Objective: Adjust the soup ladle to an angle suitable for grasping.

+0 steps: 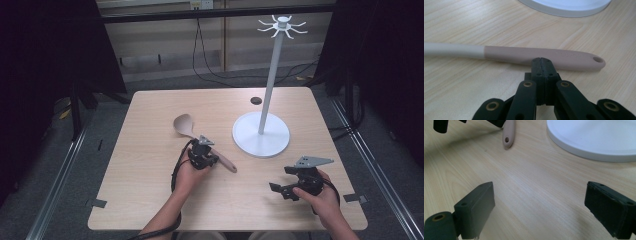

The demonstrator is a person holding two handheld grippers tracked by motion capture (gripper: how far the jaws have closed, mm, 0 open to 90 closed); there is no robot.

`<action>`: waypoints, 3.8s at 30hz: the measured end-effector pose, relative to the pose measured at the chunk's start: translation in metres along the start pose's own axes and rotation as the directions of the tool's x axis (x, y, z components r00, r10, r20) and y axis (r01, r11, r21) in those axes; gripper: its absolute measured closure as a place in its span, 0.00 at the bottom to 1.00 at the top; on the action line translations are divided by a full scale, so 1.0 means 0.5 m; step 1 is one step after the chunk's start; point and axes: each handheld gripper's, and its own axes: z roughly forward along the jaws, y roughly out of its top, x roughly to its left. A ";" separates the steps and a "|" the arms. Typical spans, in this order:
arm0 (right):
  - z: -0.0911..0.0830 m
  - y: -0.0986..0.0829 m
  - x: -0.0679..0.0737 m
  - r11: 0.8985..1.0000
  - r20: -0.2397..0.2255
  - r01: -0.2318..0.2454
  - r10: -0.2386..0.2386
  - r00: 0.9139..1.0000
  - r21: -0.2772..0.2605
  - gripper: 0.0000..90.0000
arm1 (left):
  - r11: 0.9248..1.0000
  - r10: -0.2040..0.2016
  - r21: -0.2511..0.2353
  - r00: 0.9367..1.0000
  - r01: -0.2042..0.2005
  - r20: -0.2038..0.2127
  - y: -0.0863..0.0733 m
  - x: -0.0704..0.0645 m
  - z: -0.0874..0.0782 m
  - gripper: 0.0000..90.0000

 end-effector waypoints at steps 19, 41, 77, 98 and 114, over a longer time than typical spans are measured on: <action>0.001 0.001 0.002 1.000 0.004 0.003 -0.003 1.000 0.004 0.10 | 1.000 0.008 -0.010 1.000 -0.008 -0.007 0.013 -0.004 0.016 0.96; -0.002 0.002 0.004 1.000 0.006 -0.002 0.002 1.000 -0.005 0.10 | 0.991 -0.054 -0.128 0.992 0.040 -0.112 0.010 0.078 -0.055 0.92; 0.002 0.007 0.010 1.000 -0.004 0.017 -0.017 1.000 -0.006 0.10 | 0.984 -0.106 -0.156 0.983 0.083 -0.149 0.024 0.140 0.005 0.99; 0.035 0.020 0.041 0.998 -0.001 0.064 -0.064 0.998 0.018 0.10 | 0.981 -0.103 -0.174 0.993 0.090 -0.065 0.006 0.061 0.006 0.96; 0.106 0.063 0.084 0.987 0.007 0.156 -0.156 0.988 0.031 0.26 | 0.982 -0.076 -0.177 0.994 0.061 -0.077 -0.027 0.068 -0.079 0.46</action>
